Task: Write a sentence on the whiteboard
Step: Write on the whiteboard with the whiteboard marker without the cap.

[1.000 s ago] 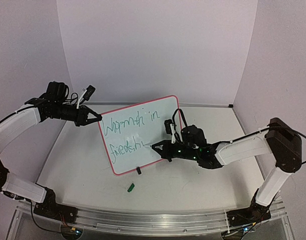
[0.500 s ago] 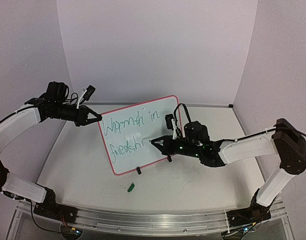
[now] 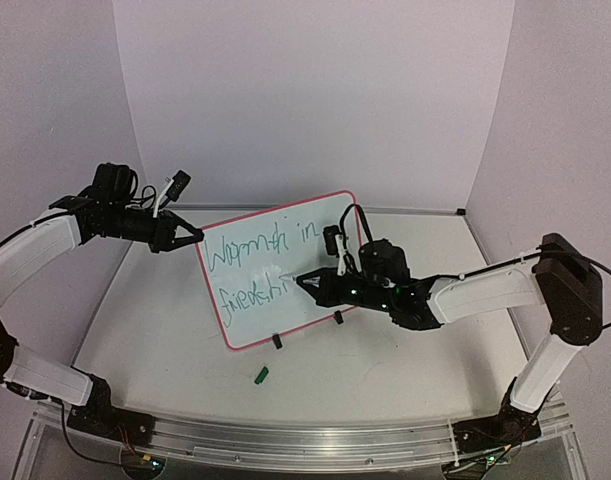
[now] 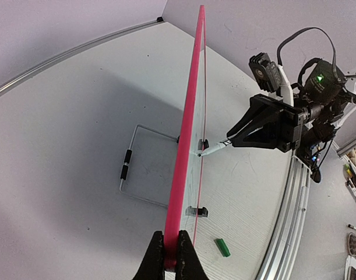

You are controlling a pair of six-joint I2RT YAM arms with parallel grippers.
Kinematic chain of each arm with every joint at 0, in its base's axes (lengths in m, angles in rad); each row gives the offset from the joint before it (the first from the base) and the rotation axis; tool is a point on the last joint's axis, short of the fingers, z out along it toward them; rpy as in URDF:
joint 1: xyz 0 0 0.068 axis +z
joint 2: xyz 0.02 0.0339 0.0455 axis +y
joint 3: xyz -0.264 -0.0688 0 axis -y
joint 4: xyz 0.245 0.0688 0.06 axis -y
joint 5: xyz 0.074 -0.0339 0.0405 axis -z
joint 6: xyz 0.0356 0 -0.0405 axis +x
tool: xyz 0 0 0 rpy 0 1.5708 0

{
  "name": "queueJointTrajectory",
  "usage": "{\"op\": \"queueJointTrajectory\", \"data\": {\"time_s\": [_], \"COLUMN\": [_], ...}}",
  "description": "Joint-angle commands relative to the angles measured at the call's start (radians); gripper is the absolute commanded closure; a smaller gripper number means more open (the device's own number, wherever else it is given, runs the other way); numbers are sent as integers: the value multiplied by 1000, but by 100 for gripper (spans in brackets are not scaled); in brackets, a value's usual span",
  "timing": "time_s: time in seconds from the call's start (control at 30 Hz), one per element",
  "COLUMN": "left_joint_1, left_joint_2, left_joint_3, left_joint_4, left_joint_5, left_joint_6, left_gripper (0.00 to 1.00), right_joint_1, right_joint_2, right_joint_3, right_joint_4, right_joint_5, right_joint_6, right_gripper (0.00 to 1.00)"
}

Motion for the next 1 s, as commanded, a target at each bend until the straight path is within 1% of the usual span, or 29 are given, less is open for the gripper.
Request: {"op": "queueJointTrajectory", "data": {"time_s": [0.0, 0.13, 0.3, 0.43, 0.97], "left_joint_1": [-45, -45, -47, -48, -50], "left_joint_2": [40, 43, 42, 43, 43], "left_joint_3": [-24, -23, -24, -24, -24], "left_joint_4": [-100, -99, -100, -100, -101], "left_joint_5": [-48, -48, -48, -48, -53], "left_joint_6": [30, 30, 30, 30, 30], "left_gripper": [100, 100, 100, 100, 100], "right_joint_1": [4, 3, 3, 3, -30], "right_joint_2": [15, 6, -62, -96, -22], "right_joint_3": [32, 24, -30, -59, -37], "right_joint_4": [5, 7, 49, 46, 41], "right_joint_5": [50, 59, 46, 64, 28], "right_joint_6": [-1, -1, -22, -24, 7], "right_gripper": [100, 100, 100, 100, 100]}}
